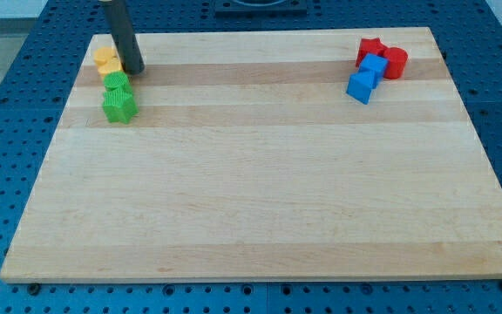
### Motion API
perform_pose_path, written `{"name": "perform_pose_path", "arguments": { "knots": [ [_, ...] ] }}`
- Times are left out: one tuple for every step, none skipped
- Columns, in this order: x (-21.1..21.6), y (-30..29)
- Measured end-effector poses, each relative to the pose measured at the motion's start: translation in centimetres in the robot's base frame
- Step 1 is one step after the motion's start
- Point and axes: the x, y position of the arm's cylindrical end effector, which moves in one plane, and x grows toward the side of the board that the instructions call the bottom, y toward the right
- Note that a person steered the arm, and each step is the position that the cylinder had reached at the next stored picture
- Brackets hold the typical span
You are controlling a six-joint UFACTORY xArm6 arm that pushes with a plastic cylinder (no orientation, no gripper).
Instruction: Move your hand to the left of the yellow hexagon
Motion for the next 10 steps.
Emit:
{"name": "perform_pose_path", "arguments": {
  "knots": [
    [0.0, -0.4],
    [0.0, -0.2],
    [-5.3, 0.9],
    [-7.8, -0.8],
    [-9.0, -4.4],
    [-8.8, -9.0],
    [-8.7, -9.0],
    [-7.3, -9.0],
    [-0.3, -9.0],
    [0.2, -8.9]
  ]
}}
